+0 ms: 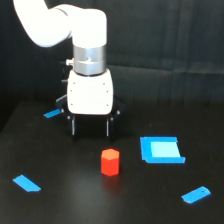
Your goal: Pick up the red object from the table
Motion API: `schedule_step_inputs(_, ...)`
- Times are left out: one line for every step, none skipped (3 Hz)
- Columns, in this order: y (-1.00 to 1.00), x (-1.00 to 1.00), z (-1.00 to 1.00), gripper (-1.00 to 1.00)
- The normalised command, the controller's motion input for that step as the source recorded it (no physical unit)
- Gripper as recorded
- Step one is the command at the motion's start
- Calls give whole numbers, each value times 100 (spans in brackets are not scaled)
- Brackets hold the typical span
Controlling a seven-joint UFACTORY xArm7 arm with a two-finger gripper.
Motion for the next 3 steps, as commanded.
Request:
schedule_step_inputs(-78,41,-4,97)
schedule_step_inputs(-82,18,-5,100)
schedule_step_inputs(-80,14,-9,99)
